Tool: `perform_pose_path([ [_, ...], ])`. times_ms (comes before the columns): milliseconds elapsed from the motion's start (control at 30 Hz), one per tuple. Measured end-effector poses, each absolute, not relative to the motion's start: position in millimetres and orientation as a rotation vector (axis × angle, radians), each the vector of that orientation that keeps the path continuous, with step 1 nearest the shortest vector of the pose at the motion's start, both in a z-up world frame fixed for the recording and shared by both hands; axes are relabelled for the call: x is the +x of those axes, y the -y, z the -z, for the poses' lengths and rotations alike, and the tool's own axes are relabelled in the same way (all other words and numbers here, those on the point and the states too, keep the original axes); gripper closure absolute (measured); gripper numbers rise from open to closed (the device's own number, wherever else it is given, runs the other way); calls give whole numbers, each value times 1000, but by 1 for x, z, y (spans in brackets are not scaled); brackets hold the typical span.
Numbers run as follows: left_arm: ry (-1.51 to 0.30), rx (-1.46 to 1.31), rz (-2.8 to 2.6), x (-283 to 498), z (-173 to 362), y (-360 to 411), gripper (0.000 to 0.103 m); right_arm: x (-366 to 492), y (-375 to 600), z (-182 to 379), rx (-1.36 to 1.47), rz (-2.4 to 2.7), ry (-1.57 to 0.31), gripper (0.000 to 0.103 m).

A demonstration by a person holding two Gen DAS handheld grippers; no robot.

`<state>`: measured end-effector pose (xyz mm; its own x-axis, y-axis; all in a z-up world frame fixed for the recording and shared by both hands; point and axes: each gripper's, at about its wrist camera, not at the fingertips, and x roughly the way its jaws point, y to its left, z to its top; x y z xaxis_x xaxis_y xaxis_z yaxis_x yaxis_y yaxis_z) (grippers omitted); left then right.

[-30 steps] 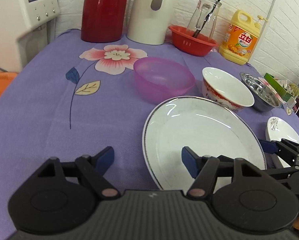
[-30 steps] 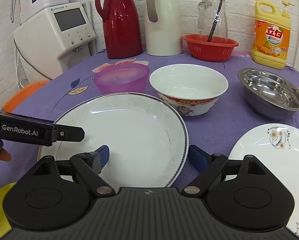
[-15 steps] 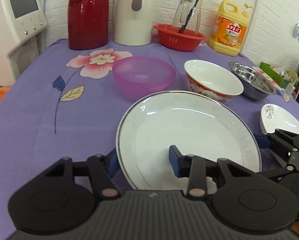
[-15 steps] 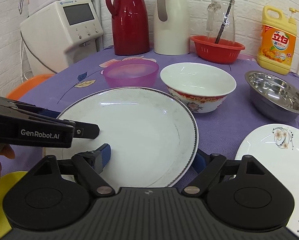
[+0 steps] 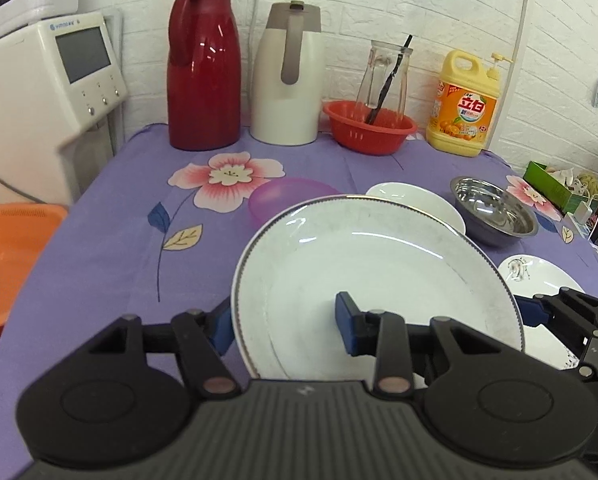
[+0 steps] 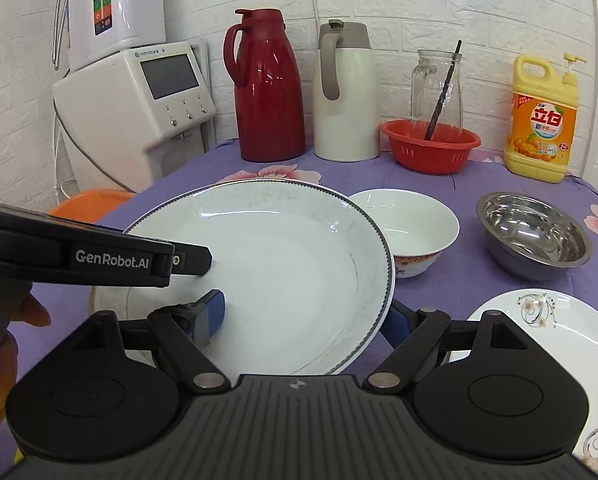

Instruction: Organize plates and bowls

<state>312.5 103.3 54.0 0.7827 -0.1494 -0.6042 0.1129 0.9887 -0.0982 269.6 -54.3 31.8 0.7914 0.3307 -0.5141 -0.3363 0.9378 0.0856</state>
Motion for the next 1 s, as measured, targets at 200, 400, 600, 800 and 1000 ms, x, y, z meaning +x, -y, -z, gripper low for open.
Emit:
perform_pose_path([
  [200, -664, -85, 134, 267, -50, -106, 68, 229, 52, -30, -1, -375, -567, 0],
  [400, -703, -113, 108, 216, -31, -114, 68, 180, 43, -20, -15, -396, -595, 0],
  [600, -752, -161, 104, 184, -11, -123, 68, 154, 40, -9, -4, -408, -618, 0],
  [800, -733, -167, 121, 176, -4, -127, 67, 149, 37, -2, -11, -406, -618, 0],
  [1000, -729, -251, 173, 176, -1, -138, 49, 148, 39, -1, -2, -425, -629, 0],
])
